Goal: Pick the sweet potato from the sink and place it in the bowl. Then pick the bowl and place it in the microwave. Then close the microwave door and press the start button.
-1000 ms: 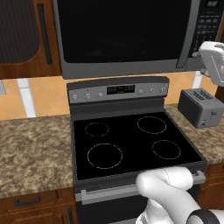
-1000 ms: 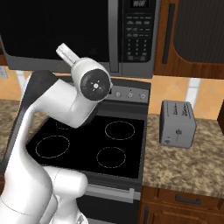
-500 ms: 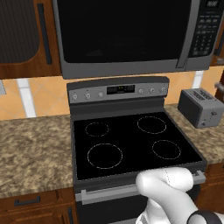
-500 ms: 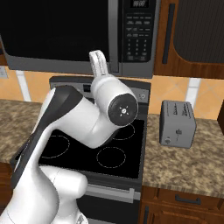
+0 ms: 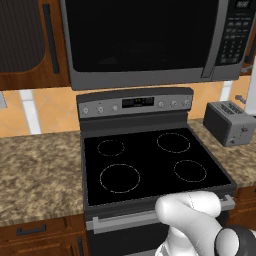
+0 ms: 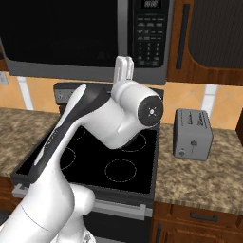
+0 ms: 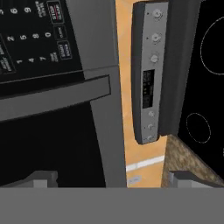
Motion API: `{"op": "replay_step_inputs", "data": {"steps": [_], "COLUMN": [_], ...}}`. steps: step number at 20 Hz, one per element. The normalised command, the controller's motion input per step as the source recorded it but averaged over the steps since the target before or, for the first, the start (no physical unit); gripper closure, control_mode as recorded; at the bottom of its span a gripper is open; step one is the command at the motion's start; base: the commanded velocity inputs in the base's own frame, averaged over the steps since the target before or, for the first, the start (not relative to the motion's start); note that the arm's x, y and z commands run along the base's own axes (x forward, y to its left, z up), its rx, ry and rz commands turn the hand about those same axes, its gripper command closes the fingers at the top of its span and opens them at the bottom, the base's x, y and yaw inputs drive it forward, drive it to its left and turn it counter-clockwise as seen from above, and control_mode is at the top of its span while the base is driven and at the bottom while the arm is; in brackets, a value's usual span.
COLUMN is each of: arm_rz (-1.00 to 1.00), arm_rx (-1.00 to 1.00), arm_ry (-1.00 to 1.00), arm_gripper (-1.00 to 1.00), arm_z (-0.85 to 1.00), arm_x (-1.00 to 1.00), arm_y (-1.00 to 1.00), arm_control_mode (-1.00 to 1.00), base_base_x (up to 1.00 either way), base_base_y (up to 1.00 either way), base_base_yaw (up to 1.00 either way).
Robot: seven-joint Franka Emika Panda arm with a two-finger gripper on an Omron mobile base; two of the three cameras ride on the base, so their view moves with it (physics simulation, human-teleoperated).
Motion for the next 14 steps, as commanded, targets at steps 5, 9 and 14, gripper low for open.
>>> {"op": "replay_step_inputs", "data": {"steps": [5,9,14], "arm_rz": [-0.02,-0.04,0.0], "arm_rx": [0.09,0.11,0.11], "arm_ry": [0.0,0.0,0.0], "arm_gripper": [-1.0,-1.0,-1.0], "arm_z": [-0.01,0.0,0.0], "arm_x": [0.34,0.3,0.09], "arm_y": [-0.05,-0.09,-0.18], "arm_control_mode": [-1.0,-1.0,-1.0], "base_base_x": [0.0,0.0,0.0], "base_base_y": [0.0,0.0,0.0], "base_base_yaw": [0.0,0.0,0.0]}}
